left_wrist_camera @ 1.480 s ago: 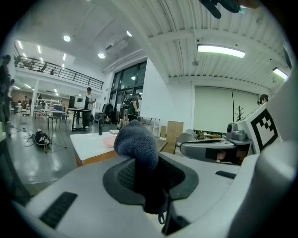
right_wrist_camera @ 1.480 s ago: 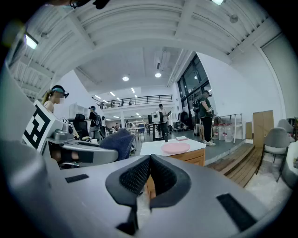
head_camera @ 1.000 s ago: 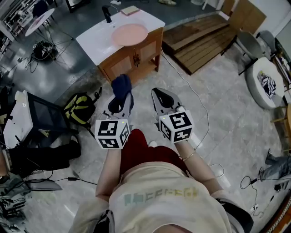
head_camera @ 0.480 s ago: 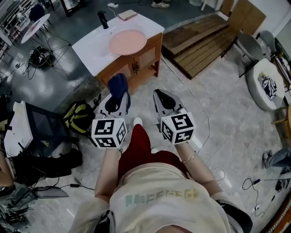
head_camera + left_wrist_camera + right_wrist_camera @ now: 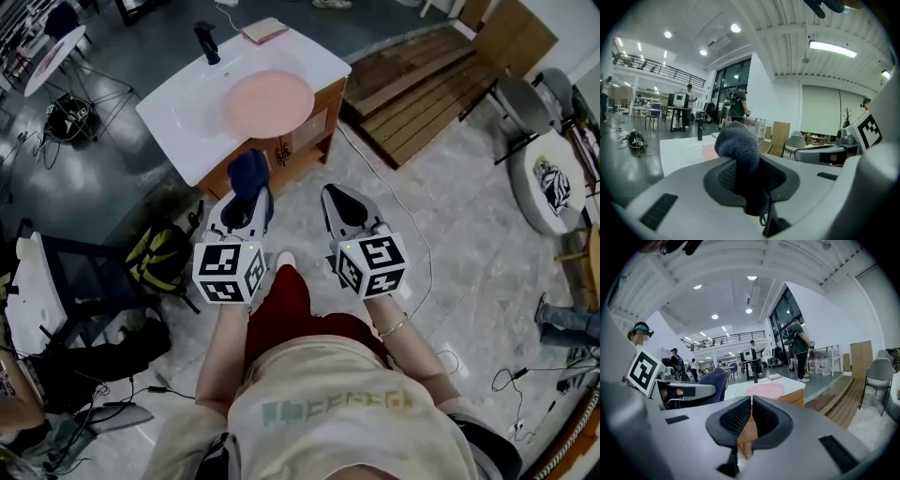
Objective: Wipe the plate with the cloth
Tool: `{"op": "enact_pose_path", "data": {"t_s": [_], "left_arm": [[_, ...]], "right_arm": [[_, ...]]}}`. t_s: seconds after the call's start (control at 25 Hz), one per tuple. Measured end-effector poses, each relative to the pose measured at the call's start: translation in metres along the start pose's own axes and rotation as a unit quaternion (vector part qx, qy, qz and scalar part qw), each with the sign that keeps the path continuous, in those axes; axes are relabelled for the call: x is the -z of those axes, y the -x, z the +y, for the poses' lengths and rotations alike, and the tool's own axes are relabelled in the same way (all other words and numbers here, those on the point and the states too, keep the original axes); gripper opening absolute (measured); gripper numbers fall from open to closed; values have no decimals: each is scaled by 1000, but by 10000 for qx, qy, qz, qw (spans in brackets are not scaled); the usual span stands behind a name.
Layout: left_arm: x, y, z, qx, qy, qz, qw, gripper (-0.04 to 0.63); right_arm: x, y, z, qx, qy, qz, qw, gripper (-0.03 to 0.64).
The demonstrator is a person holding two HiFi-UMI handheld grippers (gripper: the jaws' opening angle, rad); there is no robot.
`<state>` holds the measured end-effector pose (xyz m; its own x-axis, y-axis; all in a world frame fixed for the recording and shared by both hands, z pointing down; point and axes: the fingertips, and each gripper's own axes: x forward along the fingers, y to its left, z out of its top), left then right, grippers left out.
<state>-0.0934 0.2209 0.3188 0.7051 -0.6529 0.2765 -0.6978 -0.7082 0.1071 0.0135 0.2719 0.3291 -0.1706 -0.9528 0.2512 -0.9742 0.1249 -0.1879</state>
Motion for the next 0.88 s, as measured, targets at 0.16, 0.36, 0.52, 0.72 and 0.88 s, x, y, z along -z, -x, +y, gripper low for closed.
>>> {"op": "enact_pose_path", "data": {"t_s": [0.16, 0.36, 0.52, 0.72, 0.88], "left_arm": [[-9, -35, 30, 83, 42, 57, 9999, 80], [-17, -71, 63, 195, 38, 125, 9997, 80], [-23, -93, 86, 263, 53, 142, 9995, 80], [-29, -114, 113, 346, 89, 154, 9992, 80], [-28, -128, 134, 394, 141, 182, 9990, 80]], "right_arm": [[-8, -47, -9, 70, -60, 91, 9999, 38], [-22, -98, -20, 201, -39, 117, 9997, 38], [-31, -128, -31, 373, -64, 113, 9992, 38], [-38, -161, -43, 582, -70, 169, 9981, 38], [-40, -183, -45, 671, -33, 217, 9975, 38]]}}
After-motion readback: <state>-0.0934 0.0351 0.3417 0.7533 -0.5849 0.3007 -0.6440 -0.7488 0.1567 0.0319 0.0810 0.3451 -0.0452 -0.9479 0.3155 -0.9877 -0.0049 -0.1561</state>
